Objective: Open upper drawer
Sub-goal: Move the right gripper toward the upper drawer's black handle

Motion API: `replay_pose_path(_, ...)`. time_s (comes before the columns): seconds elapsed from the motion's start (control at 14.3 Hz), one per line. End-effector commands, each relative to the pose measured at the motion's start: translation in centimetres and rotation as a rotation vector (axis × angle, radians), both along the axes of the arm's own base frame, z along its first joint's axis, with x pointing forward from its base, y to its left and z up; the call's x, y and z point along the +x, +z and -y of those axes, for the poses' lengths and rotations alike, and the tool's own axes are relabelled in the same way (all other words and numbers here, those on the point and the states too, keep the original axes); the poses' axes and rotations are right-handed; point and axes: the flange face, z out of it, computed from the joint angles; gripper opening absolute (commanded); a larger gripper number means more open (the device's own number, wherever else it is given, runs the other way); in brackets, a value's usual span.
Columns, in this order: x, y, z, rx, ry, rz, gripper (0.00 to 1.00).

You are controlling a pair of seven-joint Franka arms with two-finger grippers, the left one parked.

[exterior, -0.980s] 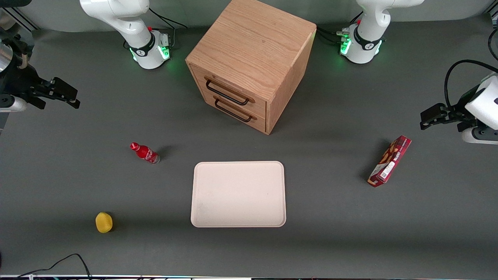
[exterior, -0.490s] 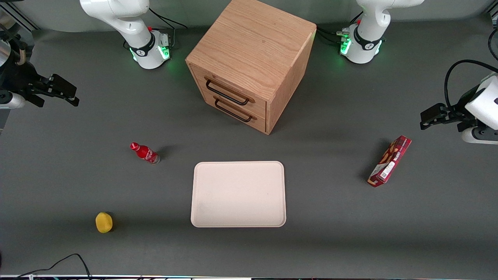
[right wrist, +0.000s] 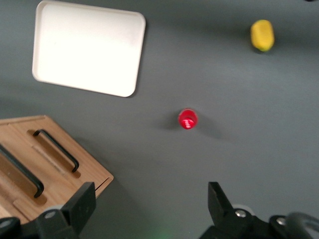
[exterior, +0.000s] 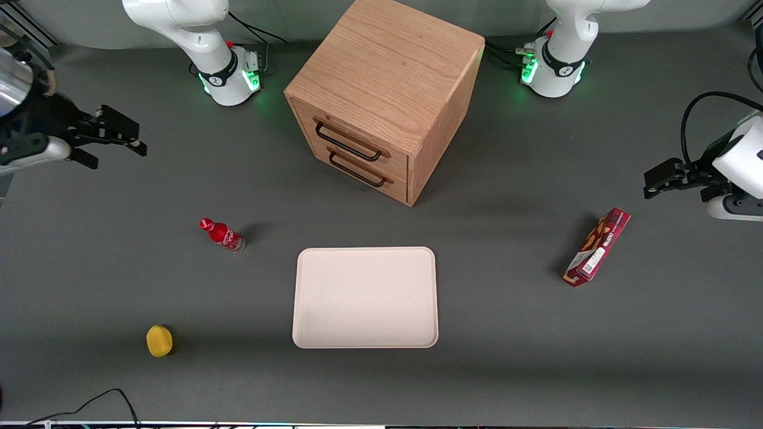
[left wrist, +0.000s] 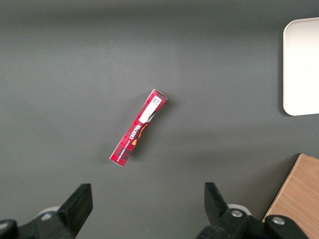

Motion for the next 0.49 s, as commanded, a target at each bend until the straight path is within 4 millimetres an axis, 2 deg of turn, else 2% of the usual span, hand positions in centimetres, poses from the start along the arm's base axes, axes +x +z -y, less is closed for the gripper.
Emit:
replay_pose_path(0.0, 1.1, -2.4, -5.0, 0.034, 0.130, -0.044, 1.00)
replay_pose_path(0.07, 1.3, -3.6, -7.0, 0.040, 0.211, -0.056, 1.00)
replay_pose_path(0.35, 2.2, -7.1, -11.0, 0.114, 0.418, -0.085, 1.00)
replay_pose_path(0.42, 2.5, -8.5, -11.8, 0.123, 0.447, -0.108, 1.00)
